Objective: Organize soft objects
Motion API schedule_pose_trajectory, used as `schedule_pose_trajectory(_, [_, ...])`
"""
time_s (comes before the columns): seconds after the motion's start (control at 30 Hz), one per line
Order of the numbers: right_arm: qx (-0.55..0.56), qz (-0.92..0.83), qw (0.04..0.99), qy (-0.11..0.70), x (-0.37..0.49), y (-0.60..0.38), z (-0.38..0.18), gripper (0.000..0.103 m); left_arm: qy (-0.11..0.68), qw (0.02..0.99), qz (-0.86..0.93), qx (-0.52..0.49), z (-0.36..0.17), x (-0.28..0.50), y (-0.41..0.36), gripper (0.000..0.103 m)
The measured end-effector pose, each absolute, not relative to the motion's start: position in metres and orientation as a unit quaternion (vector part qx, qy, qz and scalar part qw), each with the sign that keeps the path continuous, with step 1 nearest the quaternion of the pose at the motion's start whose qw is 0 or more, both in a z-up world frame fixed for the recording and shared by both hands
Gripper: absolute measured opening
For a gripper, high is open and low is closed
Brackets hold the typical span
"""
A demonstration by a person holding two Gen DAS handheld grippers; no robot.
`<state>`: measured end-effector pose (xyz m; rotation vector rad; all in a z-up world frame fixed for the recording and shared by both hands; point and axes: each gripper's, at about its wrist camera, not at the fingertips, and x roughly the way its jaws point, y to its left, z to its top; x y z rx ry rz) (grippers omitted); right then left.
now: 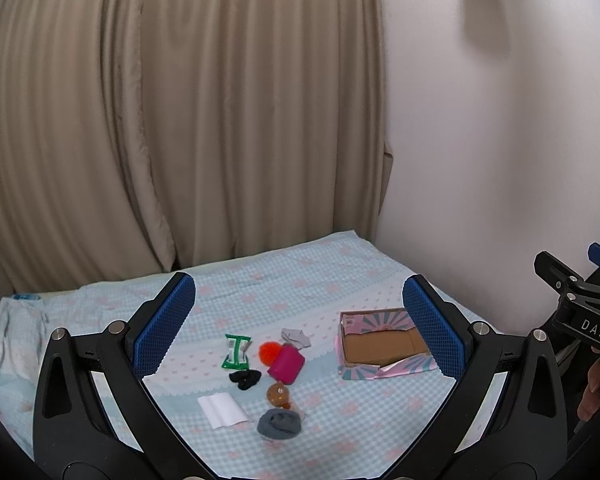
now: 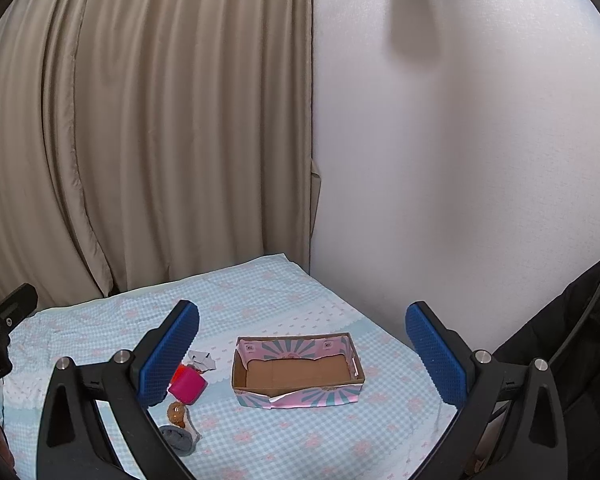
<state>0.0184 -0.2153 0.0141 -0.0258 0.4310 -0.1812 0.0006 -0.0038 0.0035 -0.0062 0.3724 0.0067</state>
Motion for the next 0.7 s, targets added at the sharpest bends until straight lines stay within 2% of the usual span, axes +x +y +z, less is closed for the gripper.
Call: schedule_pose_trajectory(0.7, [-0.003,-0.094,0.972,0.213,0.0207,-0.2157,0.0127,0.103,0.186,0.983,0.0,-0.004,0.0015,0.0048,-0.0062,0.103])
